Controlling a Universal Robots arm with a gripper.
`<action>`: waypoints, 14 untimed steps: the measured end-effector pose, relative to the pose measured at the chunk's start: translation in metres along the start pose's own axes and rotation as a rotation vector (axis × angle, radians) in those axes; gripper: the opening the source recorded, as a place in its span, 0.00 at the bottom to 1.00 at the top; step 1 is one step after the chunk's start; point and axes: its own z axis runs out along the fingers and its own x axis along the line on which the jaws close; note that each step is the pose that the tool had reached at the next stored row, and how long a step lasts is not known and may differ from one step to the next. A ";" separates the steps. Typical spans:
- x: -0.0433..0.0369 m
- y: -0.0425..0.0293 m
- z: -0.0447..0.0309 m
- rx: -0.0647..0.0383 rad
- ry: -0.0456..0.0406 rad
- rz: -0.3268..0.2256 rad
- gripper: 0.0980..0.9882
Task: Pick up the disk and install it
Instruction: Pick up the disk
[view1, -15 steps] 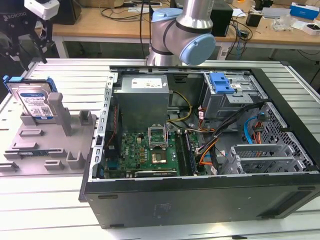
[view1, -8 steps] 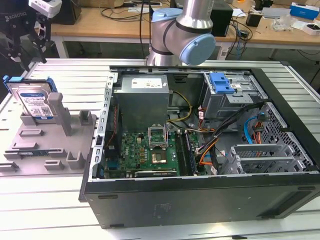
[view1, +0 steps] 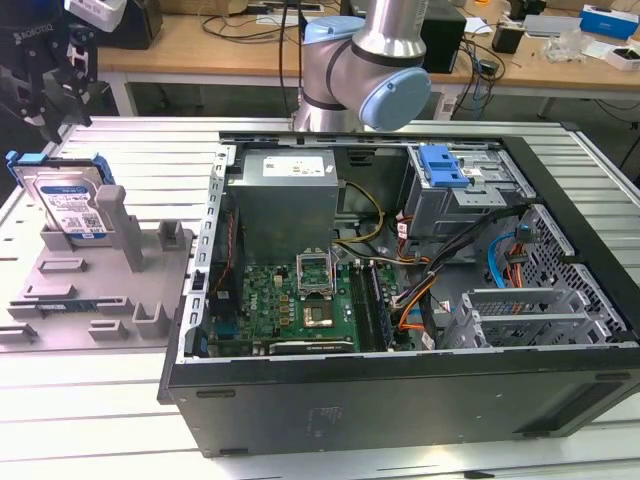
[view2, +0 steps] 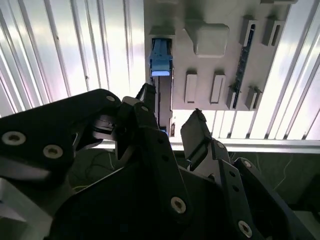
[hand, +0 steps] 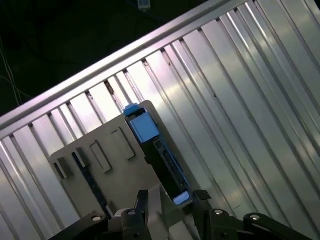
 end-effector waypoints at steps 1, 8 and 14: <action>0.0000 0.0000 0.0001 0.000 0.0008 -0.019 0.43; 0.0000 -0.0001 0.0012 0.001 0.0066 -0.163 0.43; 0.0000 -0.0001 0.0029 0.002 0.0138 -0.340 0.43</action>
